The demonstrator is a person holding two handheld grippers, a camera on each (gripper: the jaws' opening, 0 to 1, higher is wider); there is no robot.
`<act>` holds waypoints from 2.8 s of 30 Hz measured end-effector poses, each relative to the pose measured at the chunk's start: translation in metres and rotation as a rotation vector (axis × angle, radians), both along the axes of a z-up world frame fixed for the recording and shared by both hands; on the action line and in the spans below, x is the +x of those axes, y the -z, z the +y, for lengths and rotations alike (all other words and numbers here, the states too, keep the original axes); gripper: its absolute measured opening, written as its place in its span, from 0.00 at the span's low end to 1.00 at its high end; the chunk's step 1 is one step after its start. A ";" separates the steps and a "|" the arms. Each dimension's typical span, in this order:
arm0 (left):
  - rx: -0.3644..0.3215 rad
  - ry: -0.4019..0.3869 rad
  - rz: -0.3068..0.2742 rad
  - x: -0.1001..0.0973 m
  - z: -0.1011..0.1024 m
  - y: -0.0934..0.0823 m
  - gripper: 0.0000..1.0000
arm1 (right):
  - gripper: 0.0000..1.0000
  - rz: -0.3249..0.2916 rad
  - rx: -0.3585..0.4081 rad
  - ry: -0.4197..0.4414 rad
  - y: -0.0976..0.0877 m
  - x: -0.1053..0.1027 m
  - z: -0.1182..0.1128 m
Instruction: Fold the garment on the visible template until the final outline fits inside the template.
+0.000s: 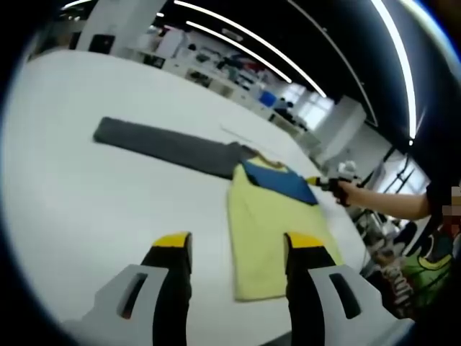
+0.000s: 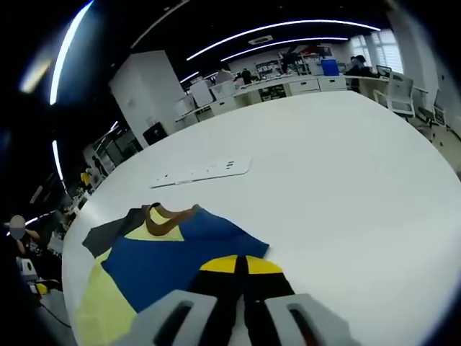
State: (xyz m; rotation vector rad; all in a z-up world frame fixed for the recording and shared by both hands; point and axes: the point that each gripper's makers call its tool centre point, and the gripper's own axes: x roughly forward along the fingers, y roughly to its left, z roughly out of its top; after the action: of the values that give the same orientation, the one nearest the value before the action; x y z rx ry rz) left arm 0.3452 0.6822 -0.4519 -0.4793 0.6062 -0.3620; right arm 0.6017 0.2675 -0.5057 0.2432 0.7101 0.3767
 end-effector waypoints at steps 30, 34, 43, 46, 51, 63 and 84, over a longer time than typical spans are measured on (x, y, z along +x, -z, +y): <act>0.022 0.111 -0.068 0.018 -0.004 -0.020 0.50 | 0.99 -0.123 0.006 -0.280 -0.042 -0.084 0.035; 0.026 0.135 -0.082 0.022 -0.005 -0.022 0.50 | 1.00 -0.108 -0.006 -0.320 -0.042 -0.103 0.041; 0.046 0.168 -0.102 0.028 0.000 -0.024 0.53 | 1.00 -0.121 -0.006 -0.352 -0.052 -0.139 0.050; 0.044 0.177 -0.104 0.030 0.001 -0.022 0.56 | 1.00 -0.120 -0.059 -0.416 -0.051 -0.158 0.055; 0.076 0.205 -0.102 0.033 0.002 -0.012 0.64 | 1.00 -0.112 -0.069 -0.451 -0.050 -0.184 0.066; 0.088 0.241 -0.100 0.032 0.008 -0.005 0.71 | 1.00 -0.099 -0.048 -0.429 -0.050 -0.219 0.073; 0.151 0.165 -0.082 0.042 0.035 0.004 0.68 | 1.00 -0.076 -0.021 -0.411 -0.044 -0.238 0.070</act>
State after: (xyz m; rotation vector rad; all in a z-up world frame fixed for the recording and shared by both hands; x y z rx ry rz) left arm 0.3871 0.7174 -0.4555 -0.2692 0.5896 -0.4867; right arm 0.3641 0.3374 -0.4613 0.0602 0.6878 0.7659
